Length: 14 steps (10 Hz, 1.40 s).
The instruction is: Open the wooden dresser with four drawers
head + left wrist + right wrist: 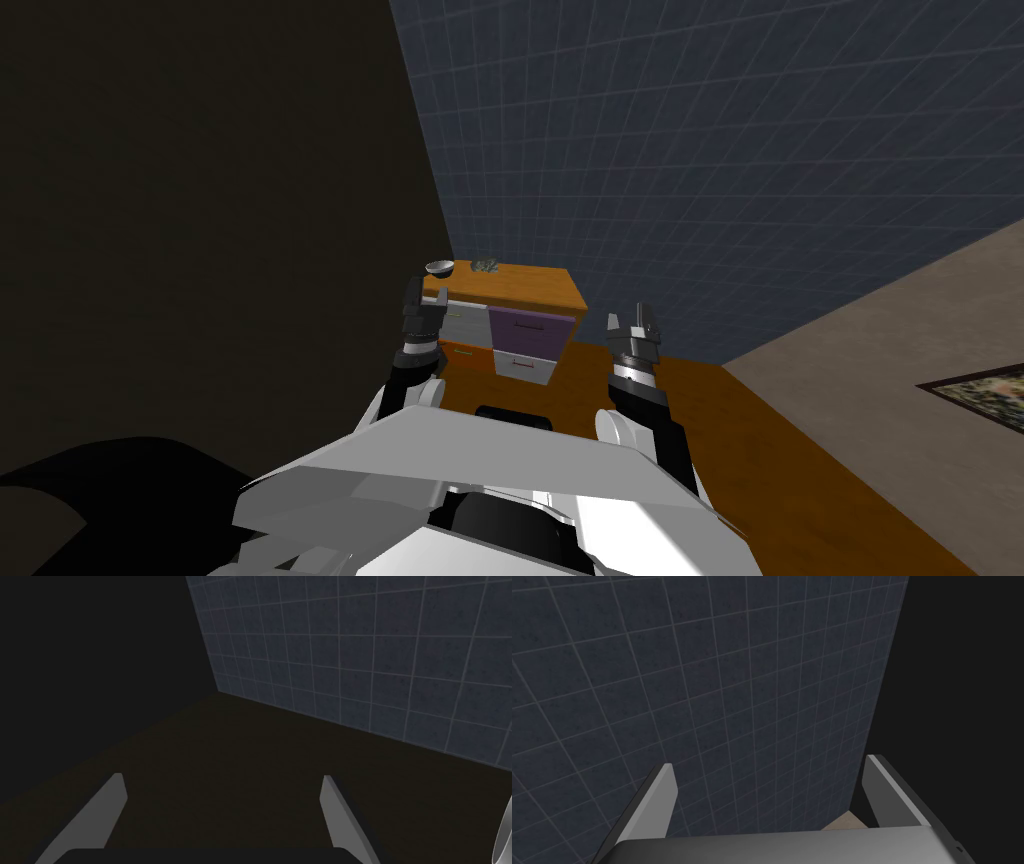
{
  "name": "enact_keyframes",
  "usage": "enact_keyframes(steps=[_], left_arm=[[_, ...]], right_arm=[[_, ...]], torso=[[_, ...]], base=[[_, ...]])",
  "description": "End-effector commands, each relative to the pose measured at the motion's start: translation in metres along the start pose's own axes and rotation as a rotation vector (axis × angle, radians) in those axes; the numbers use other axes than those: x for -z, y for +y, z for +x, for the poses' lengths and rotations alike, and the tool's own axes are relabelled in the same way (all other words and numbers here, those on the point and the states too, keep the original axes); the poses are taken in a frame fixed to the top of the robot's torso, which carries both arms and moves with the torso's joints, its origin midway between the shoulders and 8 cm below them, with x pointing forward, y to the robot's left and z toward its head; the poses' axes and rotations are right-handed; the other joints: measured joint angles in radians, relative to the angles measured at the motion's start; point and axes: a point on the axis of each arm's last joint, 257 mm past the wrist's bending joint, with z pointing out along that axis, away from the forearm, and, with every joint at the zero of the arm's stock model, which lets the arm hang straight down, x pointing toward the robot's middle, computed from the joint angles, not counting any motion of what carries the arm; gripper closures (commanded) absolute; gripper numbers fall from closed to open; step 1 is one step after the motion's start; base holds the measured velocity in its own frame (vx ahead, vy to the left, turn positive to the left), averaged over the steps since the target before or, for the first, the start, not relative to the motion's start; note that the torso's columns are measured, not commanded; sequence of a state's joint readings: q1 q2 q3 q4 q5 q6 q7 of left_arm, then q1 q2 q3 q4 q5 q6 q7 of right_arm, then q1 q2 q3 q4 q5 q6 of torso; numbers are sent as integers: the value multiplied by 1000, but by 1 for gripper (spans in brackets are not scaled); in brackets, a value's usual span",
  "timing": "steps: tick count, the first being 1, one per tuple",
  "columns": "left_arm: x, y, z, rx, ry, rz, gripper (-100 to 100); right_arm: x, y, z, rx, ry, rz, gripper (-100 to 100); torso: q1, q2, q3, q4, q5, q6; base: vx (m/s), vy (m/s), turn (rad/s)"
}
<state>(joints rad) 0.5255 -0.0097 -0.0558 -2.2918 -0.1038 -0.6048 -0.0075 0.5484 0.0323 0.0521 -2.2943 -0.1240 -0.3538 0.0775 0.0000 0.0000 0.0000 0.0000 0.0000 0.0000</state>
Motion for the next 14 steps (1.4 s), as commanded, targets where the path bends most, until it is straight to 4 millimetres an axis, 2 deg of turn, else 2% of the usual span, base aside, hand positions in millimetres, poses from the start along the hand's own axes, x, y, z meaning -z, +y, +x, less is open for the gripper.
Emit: enact_keyframes(steps=[1,9,10,11,13,14], left_arm=[[0,0,0,0,0,0,0],[0,0,0,0,0,0,0],[2,4,6,-12,42,-8,-100],[4,9,9,-20,69,-17,-100],[8,20,16,-37,114,-40,-100],[12,34,20,-52,142,-67,-100]], right_arm=[[0,0,0,0,0,0,0],[0,0,0,0,0,0,0],[0,0,0,0,0,0,0],[0,0,0,0,0,0,0],[0,0,0,0,0,0,0],[0,0,0,0,0,0,0]], torso=[[0,40,-82,41,0,0],[0,618,-1234,617,0,0],[0,691,-1382,691,0,0],[0,725,-1451,724,0,0],[-1,736,-1475,737,0,0],[-1,737,-1476,737,0,0]], base=[[0,0,0],[0,0,0],[11,-11,-5],[14,-25,-7],[18,-37,-9],[34,-57,-15]])
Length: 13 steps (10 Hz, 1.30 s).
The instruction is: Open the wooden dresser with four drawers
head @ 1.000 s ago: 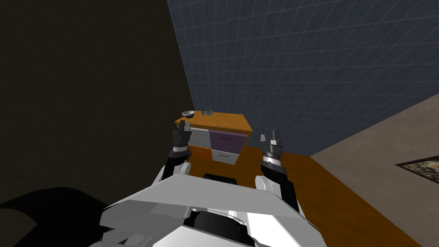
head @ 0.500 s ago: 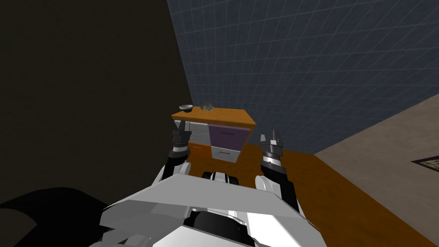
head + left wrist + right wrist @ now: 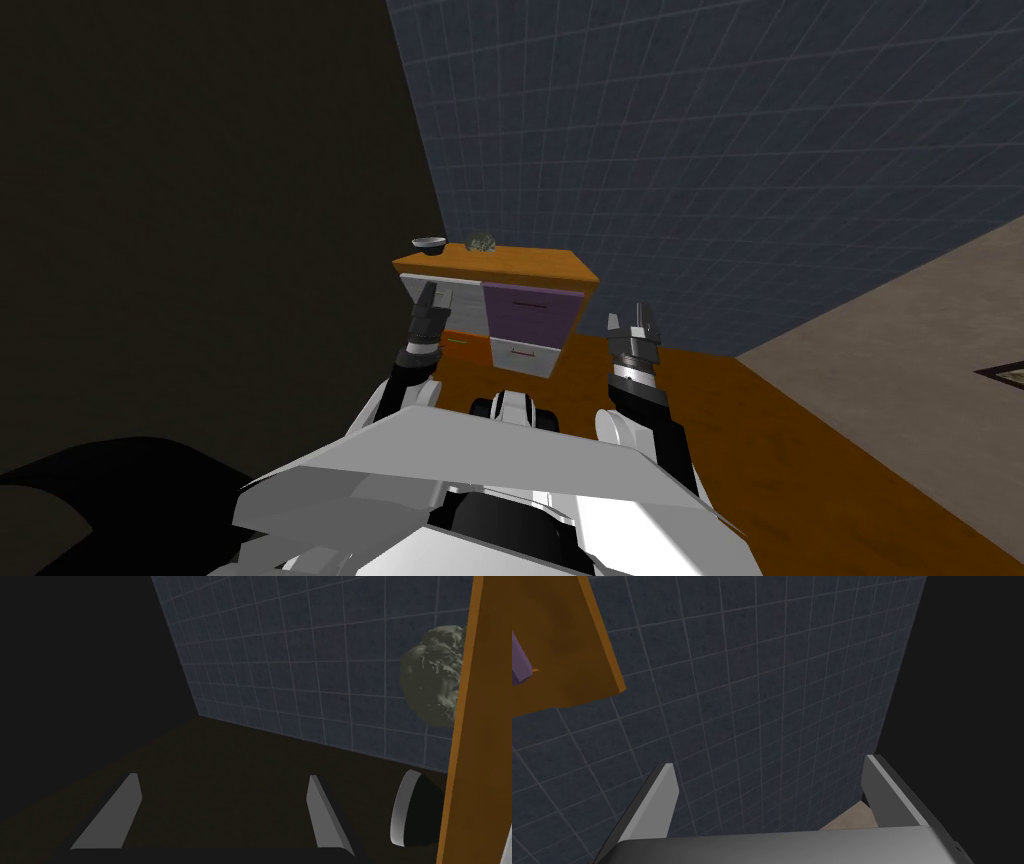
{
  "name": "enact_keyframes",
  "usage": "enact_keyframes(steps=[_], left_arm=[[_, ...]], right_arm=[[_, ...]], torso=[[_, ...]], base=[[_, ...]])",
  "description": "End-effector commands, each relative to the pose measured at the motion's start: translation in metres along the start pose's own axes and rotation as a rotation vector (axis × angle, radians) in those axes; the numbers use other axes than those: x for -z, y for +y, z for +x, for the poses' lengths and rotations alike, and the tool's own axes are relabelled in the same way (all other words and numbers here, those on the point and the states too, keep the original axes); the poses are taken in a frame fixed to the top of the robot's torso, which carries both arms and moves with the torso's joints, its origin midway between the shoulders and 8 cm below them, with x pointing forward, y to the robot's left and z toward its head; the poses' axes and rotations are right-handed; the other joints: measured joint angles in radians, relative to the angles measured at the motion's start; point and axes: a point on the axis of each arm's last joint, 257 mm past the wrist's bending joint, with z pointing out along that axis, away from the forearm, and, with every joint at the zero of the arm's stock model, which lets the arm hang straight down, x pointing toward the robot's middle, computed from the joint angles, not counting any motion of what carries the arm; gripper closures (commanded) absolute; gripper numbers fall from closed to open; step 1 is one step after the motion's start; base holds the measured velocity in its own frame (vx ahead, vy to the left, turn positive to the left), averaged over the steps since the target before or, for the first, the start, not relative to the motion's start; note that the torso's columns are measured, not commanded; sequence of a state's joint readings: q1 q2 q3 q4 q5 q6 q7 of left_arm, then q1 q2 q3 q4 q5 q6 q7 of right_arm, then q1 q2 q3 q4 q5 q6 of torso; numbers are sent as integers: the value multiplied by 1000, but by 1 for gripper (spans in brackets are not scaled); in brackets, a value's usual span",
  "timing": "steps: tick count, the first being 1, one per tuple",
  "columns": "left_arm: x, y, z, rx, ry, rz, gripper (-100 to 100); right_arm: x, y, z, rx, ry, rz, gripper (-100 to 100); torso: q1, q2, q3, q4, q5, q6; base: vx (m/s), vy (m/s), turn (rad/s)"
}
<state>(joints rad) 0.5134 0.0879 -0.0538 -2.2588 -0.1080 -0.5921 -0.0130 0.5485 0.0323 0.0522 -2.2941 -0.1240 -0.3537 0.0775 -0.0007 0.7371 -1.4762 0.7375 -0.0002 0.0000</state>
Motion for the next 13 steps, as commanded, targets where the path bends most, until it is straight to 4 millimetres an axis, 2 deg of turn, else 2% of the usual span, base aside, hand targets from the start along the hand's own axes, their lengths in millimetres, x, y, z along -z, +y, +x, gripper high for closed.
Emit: enact_keyframes(steps=[1,2,10,13], left_arm=[[7,25,9,-25,52,-51,-100],[9,32,11,-30,60,-67,-100],[41,131,27,-76,95,-286,-100],[51,153,30,-92,114,-338,-100]], right_arm=[[0,0,0,0,0,0,0],[0,0,0,0,0,0,0],[0,0,0,0,0,0,0],[0,0,0,0,0,0,0]], torso=[[0,0,0,0,0,0],[0,0,0,0,0,0],[1,2,1,1,0,0],[1,1,0,1,0,0]], base=[[39,-64,-17],[34,-58,-13],[48,-87,-20],[36,-64,-14]])
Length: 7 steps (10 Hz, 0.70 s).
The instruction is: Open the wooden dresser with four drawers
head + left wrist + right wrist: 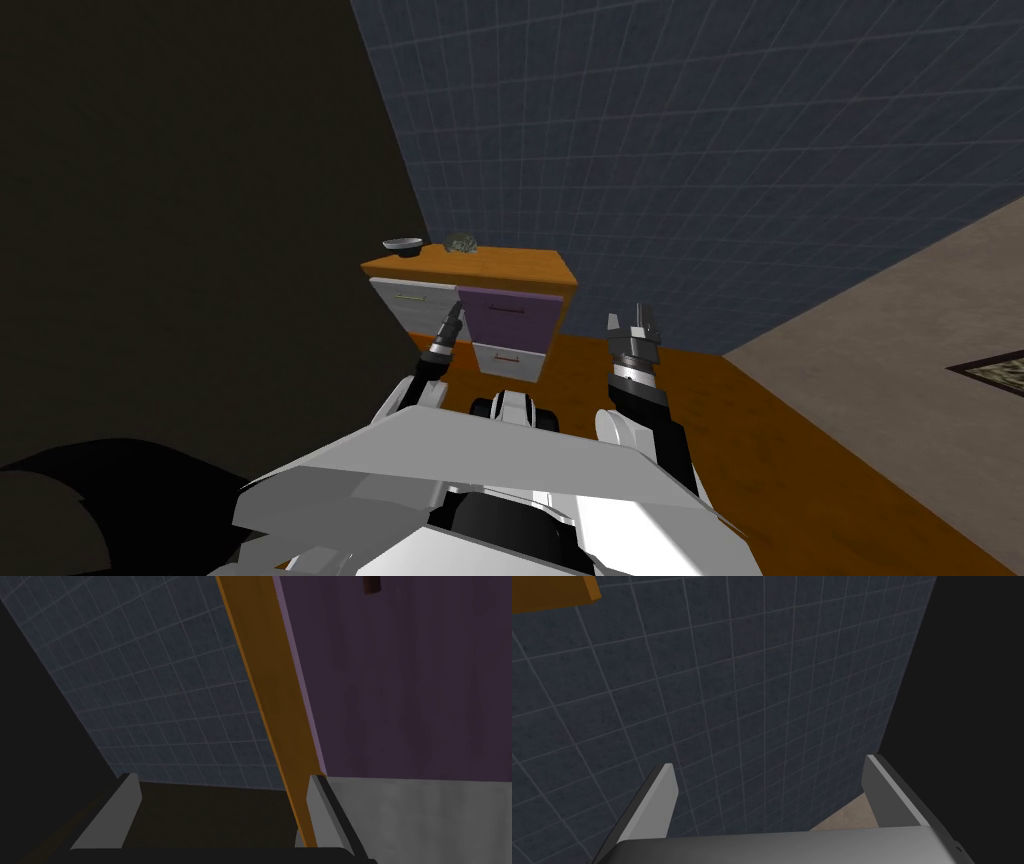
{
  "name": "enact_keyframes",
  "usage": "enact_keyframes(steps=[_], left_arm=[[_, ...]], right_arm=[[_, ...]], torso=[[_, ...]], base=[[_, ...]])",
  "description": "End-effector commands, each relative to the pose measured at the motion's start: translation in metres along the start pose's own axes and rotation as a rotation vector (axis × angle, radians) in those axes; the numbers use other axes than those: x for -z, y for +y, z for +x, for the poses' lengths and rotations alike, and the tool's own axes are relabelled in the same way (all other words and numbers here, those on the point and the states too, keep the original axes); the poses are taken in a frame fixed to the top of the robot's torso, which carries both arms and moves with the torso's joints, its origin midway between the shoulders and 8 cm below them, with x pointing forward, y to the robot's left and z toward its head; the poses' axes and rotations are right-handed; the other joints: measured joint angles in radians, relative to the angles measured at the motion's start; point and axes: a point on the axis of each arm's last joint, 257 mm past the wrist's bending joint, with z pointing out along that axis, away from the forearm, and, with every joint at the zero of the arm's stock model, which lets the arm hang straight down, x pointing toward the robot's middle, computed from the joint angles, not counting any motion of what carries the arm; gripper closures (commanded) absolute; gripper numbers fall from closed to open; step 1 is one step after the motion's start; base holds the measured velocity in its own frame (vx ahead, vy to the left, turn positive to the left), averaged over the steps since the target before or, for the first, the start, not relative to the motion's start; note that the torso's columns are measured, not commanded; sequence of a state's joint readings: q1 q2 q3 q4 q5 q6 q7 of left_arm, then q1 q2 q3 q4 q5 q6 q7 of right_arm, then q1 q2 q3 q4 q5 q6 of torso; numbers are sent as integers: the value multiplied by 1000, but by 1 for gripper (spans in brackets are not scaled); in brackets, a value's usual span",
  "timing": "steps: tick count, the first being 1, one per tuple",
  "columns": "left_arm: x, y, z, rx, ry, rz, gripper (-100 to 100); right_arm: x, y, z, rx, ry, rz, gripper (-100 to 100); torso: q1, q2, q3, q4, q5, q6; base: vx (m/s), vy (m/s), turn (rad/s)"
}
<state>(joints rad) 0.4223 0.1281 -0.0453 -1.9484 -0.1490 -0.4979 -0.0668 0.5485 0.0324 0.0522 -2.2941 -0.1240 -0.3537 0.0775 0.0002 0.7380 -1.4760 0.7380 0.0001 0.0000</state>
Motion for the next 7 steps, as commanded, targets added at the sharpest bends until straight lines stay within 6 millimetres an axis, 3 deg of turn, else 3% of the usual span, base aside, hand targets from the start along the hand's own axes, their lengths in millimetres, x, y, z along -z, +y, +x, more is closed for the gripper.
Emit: enact_keyframes(steps=[1,7], left_arm=[[2,20,7,-13,15,-43,-100],[13,82,27,-29,43,-184,-100]], right_arm=[[0,0,0,0,0,0,0],[0,0,0,0,0,0,0]], torso=[[0,0,0,0,0,0],[-1,0,0,0,0,0]], base=[[26,-48,-11],[45,-72,-18]])
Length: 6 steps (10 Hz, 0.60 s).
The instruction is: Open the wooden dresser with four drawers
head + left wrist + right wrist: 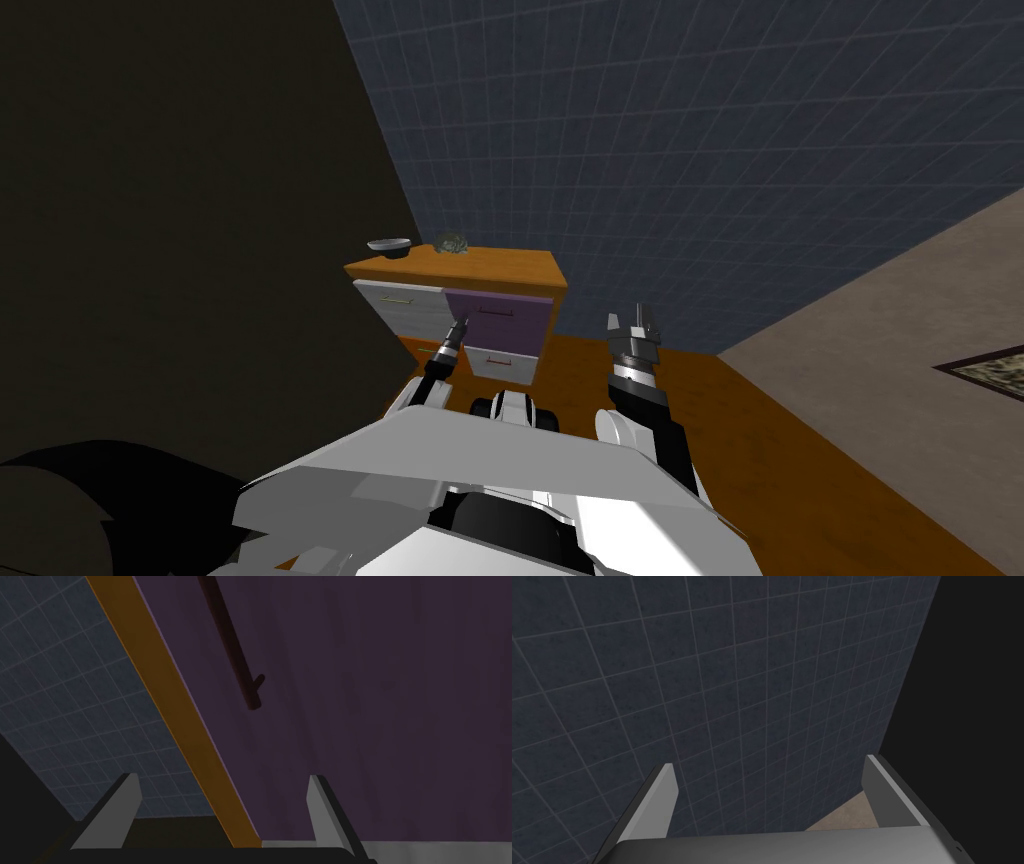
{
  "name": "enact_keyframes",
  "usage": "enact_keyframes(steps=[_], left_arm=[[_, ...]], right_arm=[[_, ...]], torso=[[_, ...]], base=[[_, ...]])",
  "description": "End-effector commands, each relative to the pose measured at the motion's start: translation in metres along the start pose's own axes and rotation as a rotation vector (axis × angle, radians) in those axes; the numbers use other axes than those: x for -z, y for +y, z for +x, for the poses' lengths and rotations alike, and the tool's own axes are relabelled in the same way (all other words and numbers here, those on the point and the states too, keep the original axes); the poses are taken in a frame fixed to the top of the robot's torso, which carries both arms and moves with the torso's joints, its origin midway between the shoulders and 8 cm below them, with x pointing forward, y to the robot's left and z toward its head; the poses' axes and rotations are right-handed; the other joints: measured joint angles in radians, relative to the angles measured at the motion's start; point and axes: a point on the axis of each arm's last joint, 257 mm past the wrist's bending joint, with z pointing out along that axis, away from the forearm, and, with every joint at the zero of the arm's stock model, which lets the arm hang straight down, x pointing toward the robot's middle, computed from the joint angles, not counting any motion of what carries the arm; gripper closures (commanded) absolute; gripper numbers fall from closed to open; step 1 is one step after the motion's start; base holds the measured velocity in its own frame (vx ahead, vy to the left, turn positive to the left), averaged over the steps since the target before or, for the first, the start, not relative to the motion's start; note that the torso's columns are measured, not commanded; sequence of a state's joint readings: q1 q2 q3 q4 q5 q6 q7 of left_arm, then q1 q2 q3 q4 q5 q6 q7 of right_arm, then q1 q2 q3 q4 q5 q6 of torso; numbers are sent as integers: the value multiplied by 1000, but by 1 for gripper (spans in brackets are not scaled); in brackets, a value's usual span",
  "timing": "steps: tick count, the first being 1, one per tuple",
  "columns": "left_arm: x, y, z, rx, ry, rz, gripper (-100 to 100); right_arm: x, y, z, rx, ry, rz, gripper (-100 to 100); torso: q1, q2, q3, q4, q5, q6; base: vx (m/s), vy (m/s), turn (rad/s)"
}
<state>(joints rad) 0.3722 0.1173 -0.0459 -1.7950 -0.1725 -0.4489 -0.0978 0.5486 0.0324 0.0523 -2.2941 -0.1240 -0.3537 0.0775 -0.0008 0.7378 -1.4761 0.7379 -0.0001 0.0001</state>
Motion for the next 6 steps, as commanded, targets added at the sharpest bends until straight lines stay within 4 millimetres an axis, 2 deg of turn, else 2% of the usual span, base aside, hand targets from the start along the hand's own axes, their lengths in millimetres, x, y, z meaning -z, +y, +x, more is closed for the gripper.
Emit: enact_keyframes(steps=[1,2,4,6], left_arm=[[1,26,13,13,-1,-63,-100],[1,31,19,32,-11,-81,-100],[-4,27,13,21,-13,-74,-100],[-17,26,5,13,-34,-82,-100]], right_arm=[[0,0,0,0,0,0,0],[0,0,0,0,0,0,0],[0,0,0,0,0,0,0],[0,0,0,0,0,0,0]], torso=[[0,0,0,0,0,0],[1,1,1,0,0,0],[3,2,1,0,1,0],[3,1,1,0,1,0]], base=[[35,-75,-18],[33,-69,-16],[10,-19,-40],[0,13,-120]])
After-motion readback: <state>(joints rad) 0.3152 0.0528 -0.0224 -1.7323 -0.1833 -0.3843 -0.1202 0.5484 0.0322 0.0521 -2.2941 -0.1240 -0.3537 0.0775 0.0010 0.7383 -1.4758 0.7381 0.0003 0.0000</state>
